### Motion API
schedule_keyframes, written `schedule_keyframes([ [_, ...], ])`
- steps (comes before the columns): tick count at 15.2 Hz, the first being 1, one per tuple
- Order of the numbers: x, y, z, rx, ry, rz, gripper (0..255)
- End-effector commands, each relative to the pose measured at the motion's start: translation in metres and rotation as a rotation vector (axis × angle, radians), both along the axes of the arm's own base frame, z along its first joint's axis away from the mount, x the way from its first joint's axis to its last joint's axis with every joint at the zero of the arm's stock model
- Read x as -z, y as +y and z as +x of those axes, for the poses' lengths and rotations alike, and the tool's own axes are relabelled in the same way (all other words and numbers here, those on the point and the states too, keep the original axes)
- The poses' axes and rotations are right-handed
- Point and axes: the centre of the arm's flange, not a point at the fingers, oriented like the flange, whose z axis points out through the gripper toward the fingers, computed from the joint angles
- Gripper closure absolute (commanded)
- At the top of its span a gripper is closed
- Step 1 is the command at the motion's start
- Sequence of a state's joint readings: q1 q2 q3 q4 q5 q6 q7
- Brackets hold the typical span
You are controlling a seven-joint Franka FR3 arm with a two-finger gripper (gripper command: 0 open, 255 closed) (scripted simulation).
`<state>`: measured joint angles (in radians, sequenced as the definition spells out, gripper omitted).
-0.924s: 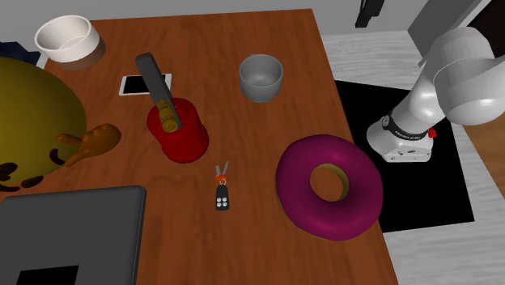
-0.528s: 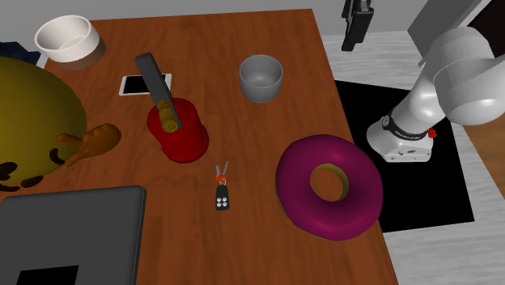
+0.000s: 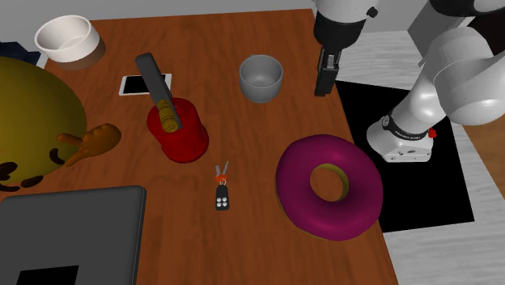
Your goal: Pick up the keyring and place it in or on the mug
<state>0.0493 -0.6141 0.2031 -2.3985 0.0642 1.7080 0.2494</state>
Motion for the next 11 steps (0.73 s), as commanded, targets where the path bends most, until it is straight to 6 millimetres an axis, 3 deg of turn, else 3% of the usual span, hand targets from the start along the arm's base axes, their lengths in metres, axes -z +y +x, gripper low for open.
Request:
schedule_keyframes([
  [1,0.014,0.019,0.01,0.023,-0.009,0.006,0],
  [11,0.07,0.117,0.065,0.12,-0.048,0.031,0],
])
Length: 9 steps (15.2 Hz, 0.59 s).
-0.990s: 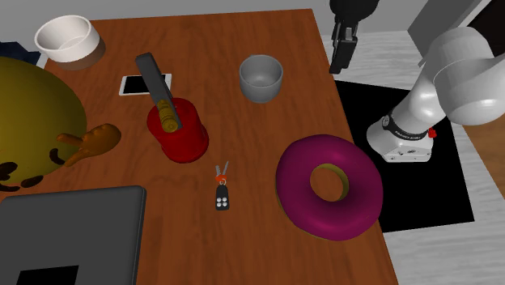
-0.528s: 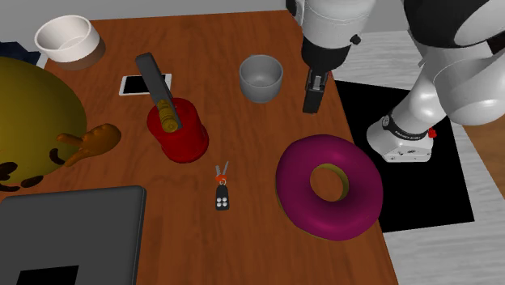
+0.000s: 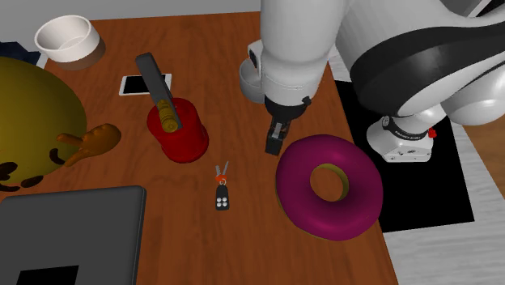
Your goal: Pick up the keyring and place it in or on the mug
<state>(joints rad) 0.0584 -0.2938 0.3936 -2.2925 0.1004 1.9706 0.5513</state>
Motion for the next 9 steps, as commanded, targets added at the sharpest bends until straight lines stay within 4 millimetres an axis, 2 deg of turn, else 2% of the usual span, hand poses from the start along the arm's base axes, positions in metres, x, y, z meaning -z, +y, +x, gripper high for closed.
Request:
schedule_keyframes([
  [1,0.01,0.019,0.009,0.022,-0.009,0.007,0],
  [9,0.051,0.094,0.062,0.1,-0.04,0.026,0],
])
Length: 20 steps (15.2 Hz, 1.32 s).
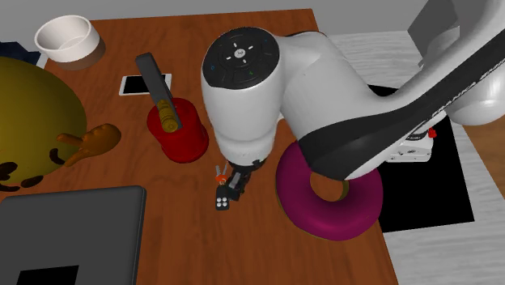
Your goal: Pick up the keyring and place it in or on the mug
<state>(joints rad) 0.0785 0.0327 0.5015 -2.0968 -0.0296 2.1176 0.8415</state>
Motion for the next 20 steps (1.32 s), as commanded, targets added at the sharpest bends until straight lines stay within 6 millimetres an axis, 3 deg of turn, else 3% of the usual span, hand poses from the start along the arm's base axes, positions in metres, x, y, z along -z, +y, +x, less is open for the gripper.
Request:
schedule_keyframes([
  [1,0.008,0.017,0.016,0.023,-0.008,0.006,0],
  [5,0.027,0.053,0.046,0.062,-0.024,0.016,0],
  [13,0.068,0.054,0.048,0.063,-0.024,0.016,0],
  [20,0.068,0.054,0.048,0.063,-0.024,0.016,0],
])
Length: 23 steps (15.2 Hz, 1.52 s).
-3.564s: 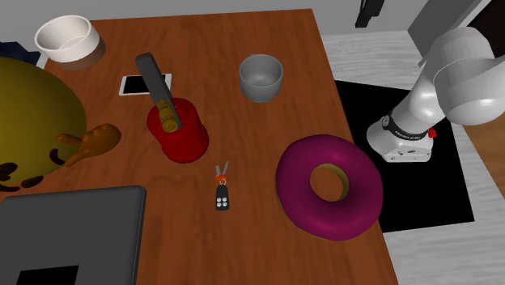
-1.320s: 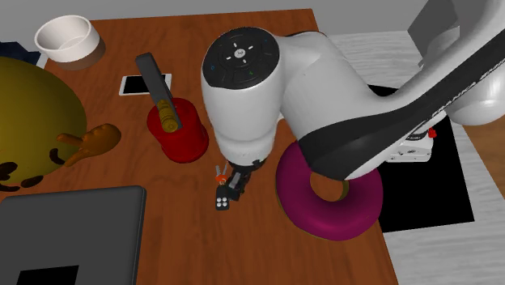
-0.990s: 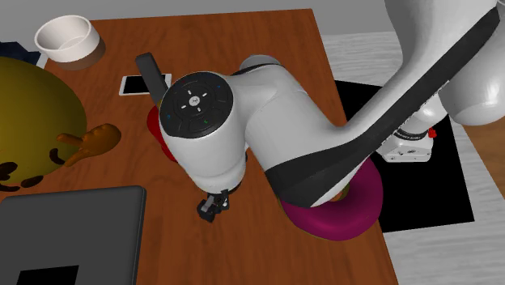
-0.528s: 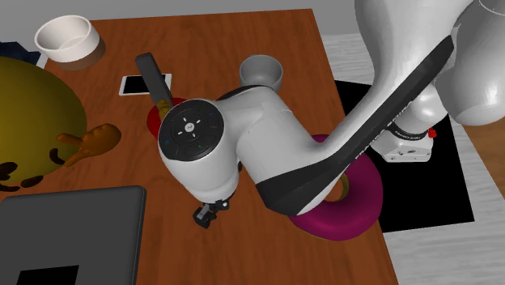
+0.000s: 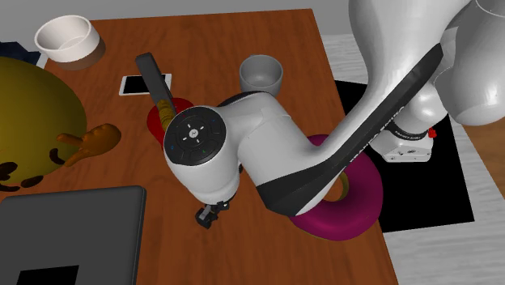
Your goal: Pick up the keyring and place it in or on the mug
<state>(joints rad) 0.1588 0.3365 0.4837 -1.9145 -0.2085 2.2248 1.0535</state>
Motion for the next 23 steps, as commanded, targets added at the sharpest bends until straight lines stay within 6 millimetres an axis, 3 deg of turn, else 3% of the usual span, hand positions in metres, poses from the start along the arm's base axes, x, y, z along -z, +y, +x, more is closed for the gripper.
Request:
schedule_keyframes([
  [1,0.0,0.0,0.0,0.0,0.0,0.0,0],
  [2,0.0,0.0,0.0,0.0,0.0,0.0,255],
  [11,0.0,0.0,0.0,0.0,0.0,0.0,255],
  [23,-0.063,0.0,0.0,0.0,0.0,0.0,255],
])
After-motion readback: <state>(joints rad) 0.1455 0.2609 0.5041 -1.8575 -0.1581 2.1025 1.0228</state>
